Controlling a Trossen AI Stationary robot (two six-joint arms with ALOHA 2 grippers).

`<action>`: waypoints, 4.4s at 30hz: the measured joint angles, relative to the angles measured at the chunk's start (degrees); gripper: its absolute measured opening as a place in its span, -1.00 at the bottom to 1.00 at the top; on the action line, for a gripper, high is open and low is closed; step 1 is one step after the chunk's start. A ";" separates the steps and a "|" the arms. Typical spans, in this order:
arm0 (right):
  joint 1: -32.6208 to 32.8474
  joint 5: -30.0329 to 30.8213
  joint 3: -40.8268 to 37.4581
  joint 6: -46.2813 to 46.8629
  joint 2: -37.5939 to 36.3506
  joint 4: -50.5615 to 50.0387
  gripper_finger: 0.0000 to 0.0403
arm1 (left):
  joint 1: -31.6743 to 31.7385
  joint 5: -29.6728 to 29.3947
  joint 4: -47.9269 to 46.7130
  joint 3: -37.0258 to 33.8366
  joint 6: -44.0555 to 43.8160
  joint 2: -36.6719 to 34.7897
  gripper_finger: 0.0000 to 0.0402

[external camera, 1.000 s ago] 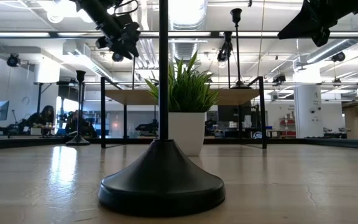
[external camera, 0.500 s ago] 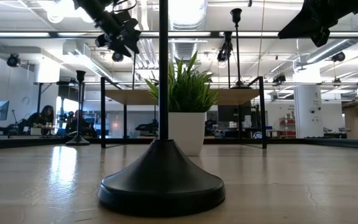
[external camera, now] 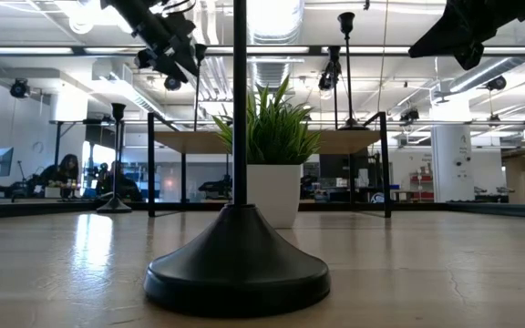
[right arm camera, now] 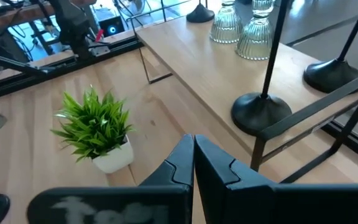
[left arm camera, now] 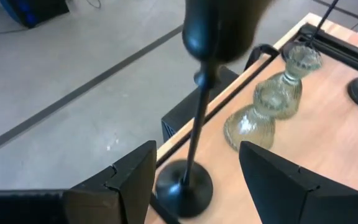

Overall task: Pick & Place candle stick holders
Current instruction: Put the transparent glass candle holder on the shelf

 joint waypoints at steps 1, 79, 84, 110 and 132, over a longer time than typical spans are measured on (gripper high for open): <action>0.00 0.00 0.00 -0.07 0.00 -0.04 -0.96 | 0.00 0.01 -0.73 0.00 -0.02 -0.57 0.17; 0.00 0.90 -0.04 -3.94 0.00 4.25 -0.96 | -107.84 1.65 24.05 -48.46 -88.71 -8.91 0.04; -0.01 0.85 -0.04 -4.13 0.00 6.31 -0.96 | -109.18 4.73 29.32 -48.43 -91.83 -3.91 0.04; -0.02 0.72 -0.04 -7.21 -0.01 6.62 -0.96 | -112.17 -24.42 35.77 -42.97 -77.94 10.12 0.04; -0.02 0.70 -0.04 -7.35 0.00 6.62 -0.96 | -111.74 -34.50 33.08 -43.08 -69.82 10.21 0.04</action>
